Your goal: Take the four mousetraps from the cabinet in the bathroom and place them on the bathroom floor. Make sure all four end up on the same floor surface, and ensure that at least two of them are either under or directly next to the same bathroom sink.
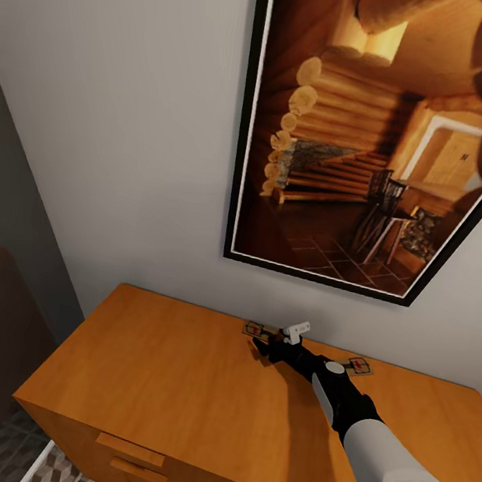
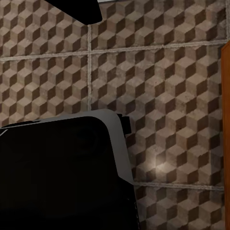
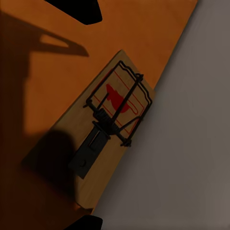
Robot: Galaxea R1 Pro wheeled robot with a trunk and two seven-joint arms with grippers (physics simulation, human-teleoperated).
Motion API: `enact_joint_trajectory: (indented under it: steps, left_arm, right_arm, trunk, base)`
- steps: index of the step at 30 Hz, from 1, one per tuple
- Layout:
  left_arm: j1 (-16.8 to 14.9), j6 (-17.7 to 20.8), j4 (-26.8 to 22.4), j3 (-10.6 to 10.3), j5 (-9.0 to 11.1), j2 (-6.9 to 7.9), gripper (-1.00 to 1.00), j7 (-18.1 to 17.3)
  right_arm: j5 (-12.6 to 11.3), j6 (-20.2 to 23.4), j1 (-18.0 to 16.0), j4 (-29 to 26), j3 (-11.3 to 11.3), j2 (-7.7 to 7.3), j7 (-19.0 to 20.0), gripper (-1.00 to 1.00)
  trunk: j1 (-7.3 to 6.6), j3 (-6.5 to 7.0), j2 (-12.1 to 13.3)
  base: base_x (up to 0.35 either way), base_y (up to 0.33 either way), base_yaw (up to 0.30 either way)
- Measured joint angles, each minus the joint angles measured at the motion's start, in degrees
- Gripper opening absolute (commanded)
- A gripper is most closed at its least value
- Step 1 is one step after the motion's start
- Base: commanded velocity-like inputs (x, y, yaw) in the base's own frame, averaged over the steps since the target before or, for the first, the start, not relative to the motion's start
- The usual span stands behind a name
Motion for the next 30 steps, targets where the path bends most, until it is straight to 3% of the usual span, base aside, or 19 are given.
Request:
enact_joint_trajectory:
  steps: [30]
  left_arm:
    - [0.00,0.00,0.00,0.00,0.04,0.00,1.00,0.00]
  right_arm:
    - [-0.01,0.00,0.00,0.51,-0.01,0.77,0.07,1.00]
  trunk:
    - [0.00,0.00,0.00]
  base:
    - [0.000,0.000,0.000]
